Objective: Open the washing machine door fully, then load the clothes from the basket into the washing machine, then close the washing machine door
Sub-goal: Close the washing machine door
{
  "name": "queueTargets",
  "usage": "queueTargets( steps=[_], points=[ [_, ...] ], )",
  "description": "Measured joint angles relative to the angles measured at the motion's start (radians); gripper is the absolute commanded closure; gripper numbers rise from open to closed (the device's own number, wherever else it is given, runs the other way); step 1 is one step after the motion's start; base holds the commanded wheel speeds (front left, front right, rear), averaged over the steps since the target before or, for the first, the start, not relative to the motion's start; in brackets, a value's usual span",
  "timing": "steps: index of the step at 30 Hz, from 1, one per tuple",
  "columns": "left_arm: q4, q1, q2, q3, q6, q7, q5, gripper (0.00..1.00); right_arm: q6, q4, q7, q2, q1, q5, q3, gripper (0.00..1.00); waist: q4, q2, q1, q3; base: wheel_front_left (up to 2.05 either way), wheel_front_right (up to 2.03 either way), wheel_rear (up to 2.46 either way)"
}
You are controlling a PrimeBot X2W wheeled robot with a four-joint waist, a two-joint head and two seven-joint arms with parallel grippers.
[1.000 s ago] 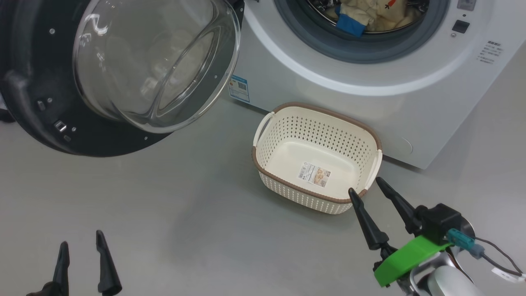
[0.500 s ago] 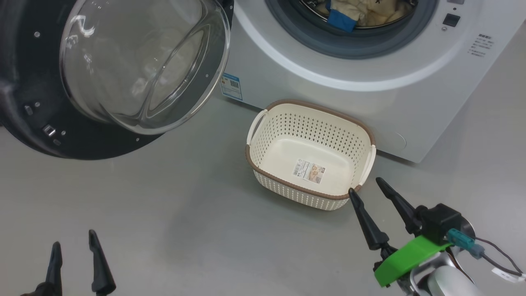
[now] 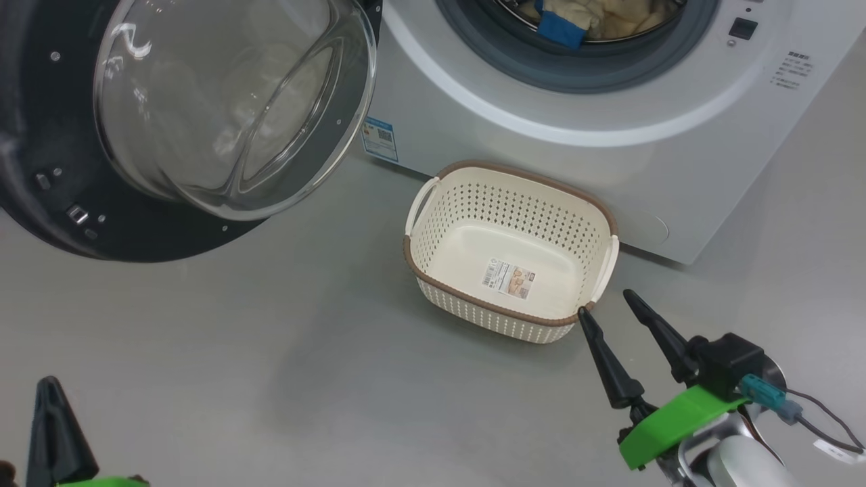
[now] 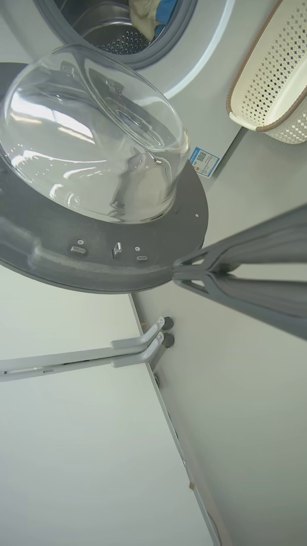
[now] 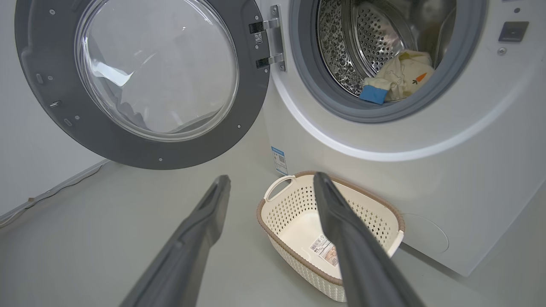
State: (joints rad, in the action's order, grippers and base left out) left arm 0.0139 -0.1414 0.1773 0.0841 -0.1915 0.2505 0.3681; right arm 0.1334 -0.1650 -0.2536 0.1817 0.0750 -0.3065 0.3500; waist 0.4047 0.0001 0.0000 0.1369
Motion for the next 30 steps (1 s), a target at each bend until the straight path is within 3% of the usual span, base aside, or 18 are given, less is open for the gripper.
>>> queueTargets(
  steps=[4, 9, 13, 20, 30],
  points=[
    [0.000, 0.029, 0.016, 0.036, 0.016, 0.000, 0.039, 1.00, 0.000, 0.002, 0.000, 0.000, 0.000, 0.000, -0.001, 0.00, 0.001, 0.0000, 0.0000, 0.002, 0.00, 0.00, 0.00],
    [0.002, 0.142, 0.033, 0.150, 0.062, -0.015, 0.209, 1.00, 0.000, 0.003, 0.000, 0.000, 0.000, 0.000, -0.006, 0.00, 0.002, 0.0000, 0.0000, 0.008, 0.00, 0.00, 0.00],
    [-0.025, 0.241, 0.103, 0.237, 0.087, -0.045, 0.298, 1.00, 0.000, 0.008, 0.000, 0.001, 0.000, 0.000, -0.006, 0.00, -0.002, 0.0000, 0.0000, 0.017, 0.00, 0.00, 0.00],
    [-0.184, 0.480, 0.222, 0.332, 0.139, -0.146, 0.472, 1.00, 0.000, 0.026, 0.009, 0.011, 0.002, 0.000, -0.017, 0.00, -0.015, 0.0000, 0.0000, 0.045, 0.00, 0.00, 0.00],
    [-0.468, 0.729, 0.308, 0.414, 0.192, -0.261, 0.668, 1.00, 0.000, 0.054, 0.033, 0.033, 0.020, 0.009, -0.022, 0.00, -0.036, 0.0000, 0.0000, 0.092, 0.00, 0.00, 0.00]
  ],
)
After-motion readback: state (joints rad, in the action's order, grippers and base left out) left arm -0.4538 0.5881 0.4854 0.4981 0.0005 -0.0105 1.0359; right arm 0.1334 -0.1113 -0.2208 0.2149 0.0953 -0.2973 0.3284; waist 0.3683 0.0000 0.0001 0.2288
